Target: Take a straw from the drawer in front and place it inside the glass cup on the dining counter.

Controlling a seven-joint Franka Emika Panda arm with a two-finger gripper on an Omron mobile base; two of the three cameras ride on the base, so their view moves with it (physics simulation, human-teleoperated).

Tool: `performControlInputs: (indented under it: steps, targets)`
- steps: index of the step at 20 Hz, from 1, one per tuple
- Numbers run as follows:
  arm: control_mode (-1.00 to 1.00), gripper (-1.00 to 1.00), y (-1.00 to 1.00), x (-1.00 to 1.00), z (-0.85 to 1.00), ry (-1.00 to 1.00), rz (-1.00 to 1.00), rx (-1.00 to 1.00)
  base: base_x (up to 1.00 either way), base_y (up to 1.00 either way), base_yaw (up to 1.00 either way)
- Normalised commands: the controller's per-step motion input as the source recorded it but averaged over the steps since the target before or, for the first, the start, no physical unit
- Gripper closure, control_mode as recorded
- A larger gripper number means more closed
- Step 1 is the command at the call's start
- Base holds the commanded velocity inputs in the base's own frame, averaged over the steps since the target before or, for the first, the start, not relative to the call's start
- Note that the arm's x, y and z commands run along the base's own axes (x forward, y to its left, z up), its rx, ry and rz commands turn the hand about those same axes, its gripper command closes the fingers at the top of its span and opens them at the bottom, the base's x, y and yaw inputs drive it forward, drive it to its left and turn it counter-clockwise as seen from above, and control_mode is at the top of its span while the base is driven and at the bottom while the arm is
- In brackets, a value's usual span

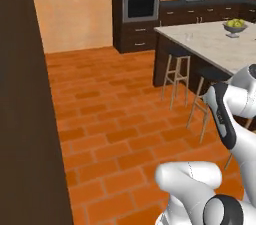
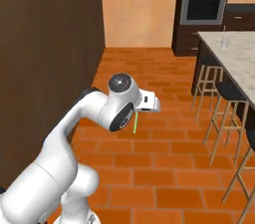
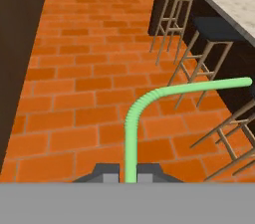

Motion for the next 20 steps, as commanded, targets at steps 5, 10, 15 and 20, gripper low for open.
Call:
performControlInputs:
  steps: [5,10,15,20]
  targets:
    - [1.00,1.00,0.00,0.00,0.00,0.00,0.00,0.00,1.00,0.72,-0.47]
    - [1.00,1.00,0.00,0.00,0.00,0.00,0.00,0.00,1.00,0.73,-0.47]
    - [1.00,1.00,0.00,0.00,0.00,0.00,0.00,0.00,1.00,0.77,-0.47]
    - [1.00,1.00,0.00,0.00,0.00,0.00,0.00,0.00,0.99,0.85,-0.45]
